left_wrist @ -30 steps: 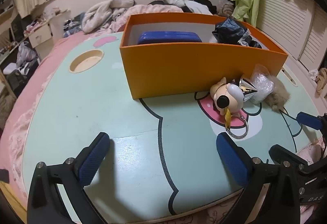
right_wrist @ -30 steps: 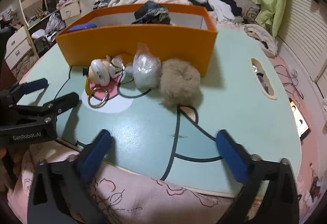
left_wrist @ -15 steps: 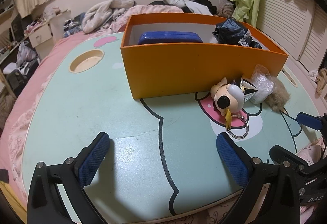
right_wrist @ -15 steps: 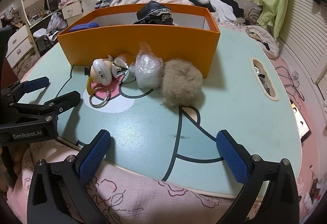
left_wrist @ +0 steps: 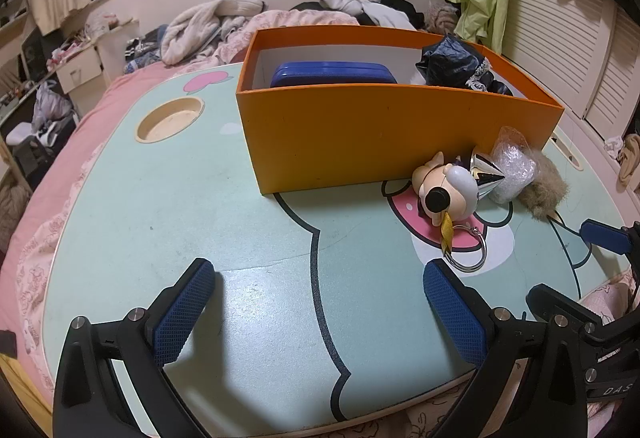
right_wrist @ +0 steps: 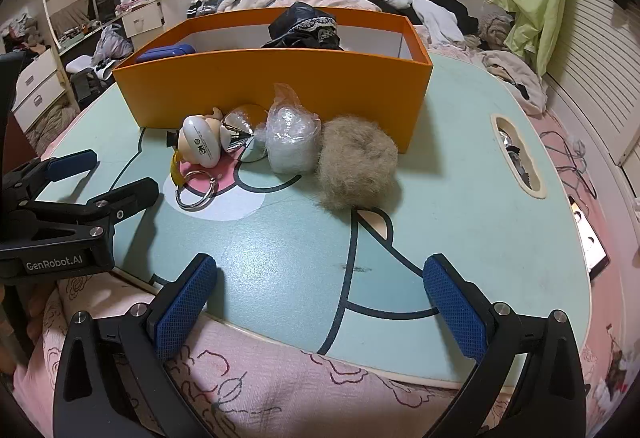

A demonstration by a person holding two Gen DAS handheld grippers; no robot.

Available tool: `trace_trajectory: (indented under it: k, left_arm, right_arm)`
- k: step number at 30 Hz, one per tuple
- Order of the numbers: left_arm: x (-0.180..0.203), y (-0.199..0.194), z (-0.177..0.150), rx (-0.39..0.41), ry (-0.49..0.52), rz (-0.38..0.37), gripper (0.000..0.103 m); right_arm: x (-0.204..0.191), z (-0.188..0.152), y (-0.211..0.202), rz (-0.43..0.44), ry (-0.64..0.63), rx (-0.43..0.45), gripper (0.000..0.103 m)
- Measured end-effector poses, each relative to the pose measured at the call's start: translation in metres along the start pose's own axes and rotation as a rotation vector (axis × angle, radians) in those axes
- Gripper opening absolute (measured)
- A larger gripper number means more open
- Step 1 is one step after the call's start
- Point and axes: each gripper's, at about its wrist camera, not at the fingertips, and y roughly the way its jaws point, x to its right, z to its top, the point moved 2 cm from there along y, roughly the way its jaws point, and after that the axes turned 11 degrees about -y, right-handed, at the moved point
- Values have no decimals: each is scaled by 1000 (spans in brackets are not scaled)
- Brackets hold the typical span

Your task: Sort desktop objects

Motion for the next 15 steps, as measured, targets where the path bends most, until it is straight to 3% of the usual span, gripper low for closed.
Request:
trace_trajectory:
  k: [7, 15]
  left_arm:
    - [0, -1, 0, 0, 0, 0, 103]
    - [0, -1, 0, 0, 0, 0, 103]
  right_arm:
    - [0, 2, -2, 18, 17, 23, 102]
    - [19, 1, -8, 143, 120, 115, 102]
